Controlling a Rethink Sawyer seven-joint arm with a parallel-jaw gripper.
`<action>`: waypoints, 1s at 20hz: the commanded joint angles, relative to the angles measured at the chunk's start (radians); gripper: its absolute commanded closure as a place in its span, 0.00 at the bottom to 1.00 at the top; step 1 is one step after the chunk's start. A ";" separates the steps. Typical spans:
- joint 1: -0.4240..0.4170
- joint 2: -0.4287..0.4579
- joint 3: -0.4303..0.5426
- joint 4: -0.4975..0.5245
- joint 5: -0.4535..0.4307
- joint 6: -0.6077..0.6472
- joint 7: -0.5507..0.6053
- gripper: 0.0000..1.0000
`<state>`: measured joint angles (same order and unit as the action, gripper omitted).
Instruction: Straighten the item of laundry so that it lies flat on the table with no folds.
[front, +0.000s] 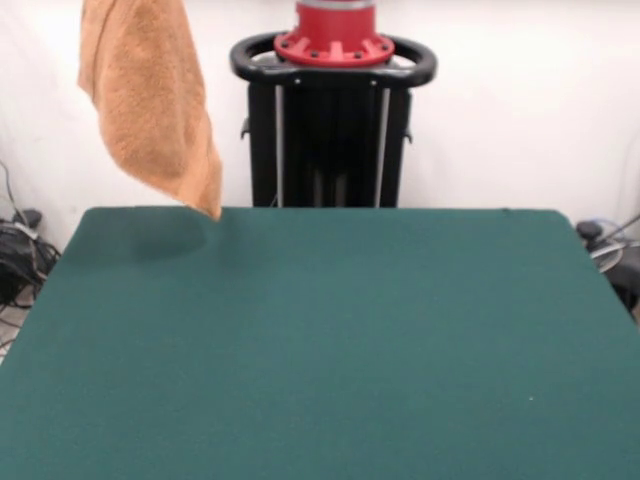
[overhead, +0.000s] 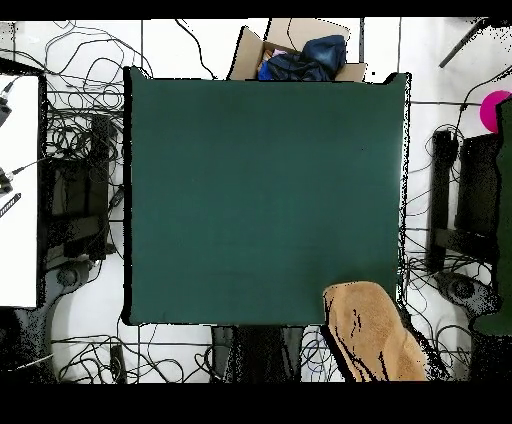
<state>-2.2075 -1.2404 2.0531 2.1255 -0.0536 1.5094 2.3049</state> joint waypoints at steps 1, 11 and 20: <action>0.020 0.069 -0.044 0.066 -0.106 0.080 -0.074 1.00; 0.010 0.109 -0.109 0.083 -0.236 0.072 -0.142 1.00; 0.010 0.105 -0.196 0.033 -0.389 0.096 -0.251 1.00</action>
<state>-2.2305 -1.1720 2.0123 2.1250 -0.3366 1.5241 2.3049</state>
